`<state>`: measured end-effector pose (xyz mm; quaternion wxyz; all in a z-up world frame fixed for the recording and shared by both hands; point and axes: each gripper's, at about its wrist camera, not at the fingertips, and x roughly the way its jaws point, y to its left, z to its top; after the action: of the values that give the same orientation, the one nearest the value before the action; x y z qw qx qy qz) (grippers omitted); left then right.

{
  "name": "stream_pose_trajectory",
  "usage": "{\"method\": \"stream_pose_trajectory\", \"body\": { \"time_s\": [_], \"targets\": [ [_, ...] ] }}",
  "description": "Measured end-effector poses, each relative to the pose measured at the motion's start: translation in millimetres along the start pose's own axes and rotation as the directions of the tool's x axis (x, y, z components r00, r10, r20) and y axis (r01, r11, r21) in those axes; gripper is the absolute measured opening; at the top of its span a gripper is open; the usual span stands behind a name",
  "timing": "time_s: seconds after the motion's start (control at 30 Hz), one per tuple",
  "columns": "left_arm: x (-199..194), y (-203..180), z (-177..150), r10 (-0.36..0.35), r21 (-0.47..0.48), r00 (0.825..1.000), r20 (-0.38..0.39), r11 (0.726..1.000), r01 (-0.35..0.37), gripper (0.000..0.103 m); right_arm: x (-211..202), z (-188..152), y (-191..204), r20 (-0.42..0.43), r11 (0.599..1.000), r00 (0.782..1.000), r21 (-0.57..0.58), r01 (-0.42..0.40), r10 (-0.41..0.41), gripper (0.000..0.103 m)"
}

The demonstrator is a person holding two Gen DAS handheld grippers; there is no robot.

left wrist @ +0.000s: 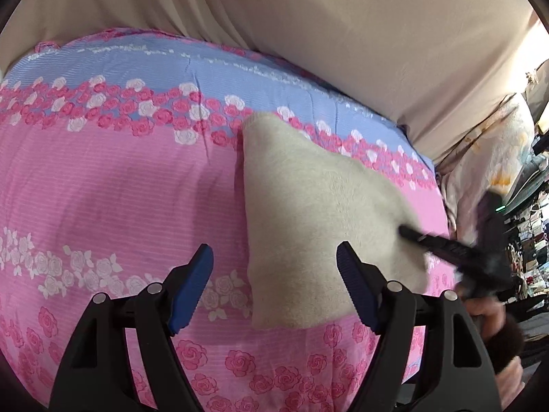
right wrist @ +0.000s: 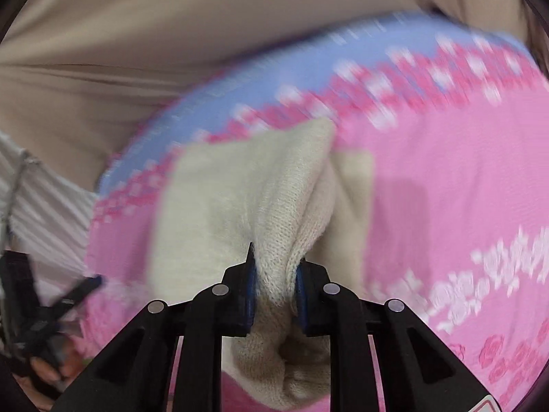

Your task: Fold small clothes

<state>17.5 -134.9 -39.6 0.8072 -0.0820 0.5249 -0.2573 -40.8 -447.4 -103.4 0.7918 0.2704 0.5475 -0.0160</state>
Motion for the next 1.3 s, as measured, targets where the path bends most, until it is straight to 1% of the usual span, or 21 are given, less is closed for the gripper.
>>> {"method": "stream_pose_trajectory", "body": {
  "time_s": [0.03, 0.07, 0.1, 0.17, 0.27, 0.33, 0.43, 0.5, 0.57, 0.6, 0.67, 0.77, 0.83, 0.87, 0.93, 1.03, 1.1, 1.17, 1.23, 1.27, 1.3],
  "targets": [
    [5.3, -1.9, -1.8, 0.003, 0.008, 1.0, -0.009, 1.0, -0.003, 0.072, 8.8, -7.6, -7.4, 0.0, 1.0, 1.0, 0.014, -0.016, 0.016, 0.021],
    [9.3, -3.6, -2.9, 0.006, 0.016, 1.0, -0.016, 1.0, -0.006, 0.072, 8.6, -9.7, -10.5, 0.038, 0.998, 0.998, 0.037, -0.048, 0.047, 0.022],
    [13.3, -5.5, -3.5, 0.013, 0.024, 1.0, -0.025, 1.0, -0.012, 0.072, 5.8, -8.9, -10.0, 0.044, 0.997, 0.997, 0.058, -0.059, 0.057, 0.023],
    [20.7, -9.8, -3.8, 0.017, 0.036, 0.999, -0.037, 0.999, -0.016, 0.072, -8.1, -5.6, -1.1, 0.063, 0.998, 0.998, 0.059, -0.031, 0.027, 0.024],
    [25.8, -18.7, -3.1, 0.013, 0.06, 0.999, -0.045, 0.998, -0.01, 0.072, -46.4, -4.6, 25.6, 0.161, 0.998, 0.985, -0.024, 0.064, -0.059, 0.029],
    [27.8, -27.2, -2.6, 0.017, 0.09, 0.999, -0.042, 0.996, -0.013, 0.072, -66.3, -5.6, 44.0, 0.207, 0.996, 0.978, -0.072, 0.052, -0.036, 0.029],
    [37.4, -36.8, -3.6, 0.034, 0.129, 0.998, -0.053, 0.991, -0.027, 0.072, -61.7, -10.7, 53.7, 0.18, 0.996, 0.984, -0.093, 0.004, 0.012, 0.029],
    [44.0, -40.1, -4.7, 0.041, 0.144, 0.997, -0.064, 0.989, -0.032, 0.072, -36.5, -17.7, 50.5, 0.114, 0.995, 0.993, -0.099, 0.033, -0.022, 0.029],
    [51.0, -43.9, -6.6, 0.052, 0.157, 0.996, -0.078, 0.987, -0.04, 0.072, 1.3, -25.1, 38.8, 0.028, 0.995, 0.998, -0.079, 0.057, -0.055, 0.023],
    [53.5, -45.2, -7.7, 0.058, 0.162, 0.995, -0.083, 0.986, -0.044, 0.072, 5.4, -27.2, 35.9, 0.039, 0.996, 0.998, -0.073, 0.05, -0.047, 0.02],
    [57.5, -48.7, -9.6, 0.067, 0.178, 0.993, -0.093, 0.983, -0.05, 0.072, -4.5, -21.6, 41.0, 0.05, 0.997, 0.997, -0.058, 0.053, -0.051, 0.02],
    [58.7, -53.5, -12.3, 0.075, 0.198, 0.993, -0.09, 0.979, -0.057, 0.072, -31.5, -14.5, 49.4, 0.103, 0.997, 0.994, -0.064, 0.047, -0.041, 0.024],
    [59.4, -57.4, -14.0, 0.071, 0.205, 0.993, -0.092, 0.977, -0.051, 0.072, -41.7, -12.3, 51.7, 0.122, 0.995, 0.991, -0.074, 0.066, -0.057, 0.033],
    [59.4, -59.2, -14.7, 0.073, 0.21, 0.993, -0.092, 0.976, -0.053, 0.072, -44.3, -12.4, 51.2, 0.125, 0.995, 0.991, -0.076, 0.067, -0.057, 0.033],
    [59.7, -63.7, -16.0, 0.07, 0.217, 0.993, -0.091, 0.975, -0.049, 0.072, -41.7, -15.0, 48.1, 0.115, 0.995, 0.992, -0.074, 0.06, -0.052, 0.031],
    [63.7, -67.8, -17.6, 0.071, 0.219, 0.993, -0.096, 0.975, -0.049, 0.072, -19.2, -21.9, 33.7, 0.062, 0.992, 0.994, -0.077, 0.098, -0.094, 0.023],
    [67.5, -69.4, -19.4, 0.078, 0.22, 0.992, -0.099, 0.974, -0.055, 0.072, -10.4, -24.9, 23.5, 0.056, 0.991, 0.993, -0.067, 0.112, -0.108, 0.023],
    [71.6, -72.1, -22.0, 0.101, 0.239, 0.99, -0.095, 0.968, -0.076, 0.072, -21.0, -20.3, 22.5, 0.058, 0.995, 0.994, -0.039, 0.091, -0.088, 0.023],
    [71.7, -73.5, -22.1, 0.118, 0.247, 0.989, -0.092, 0.965, -0.092, 0.073, -35.8, -17.2, 24.5, 0.081, 0.994, 0.991, -0.029, 0.105, -0.103, 0.034],
    [69.9, -72.2, -20.8, 0.107, 0.233, 0.99, -0.093, 0.969, -0.083, 0.075, -42.9, -16.5, 24.3, 0.098, 0.995, 0.991, -0.027, 0.1, -0.097, 0.037],
    [67.0, -69.4, -18.6, 0.081, 0.205, 0.992, -0.096, 0.977, -0.06, 0.078, -48.5, -16.3, 22.9, 0.114, 0.995, 0.989, -0.023, 0.093, -0.09, 0.046]
  ]
}}
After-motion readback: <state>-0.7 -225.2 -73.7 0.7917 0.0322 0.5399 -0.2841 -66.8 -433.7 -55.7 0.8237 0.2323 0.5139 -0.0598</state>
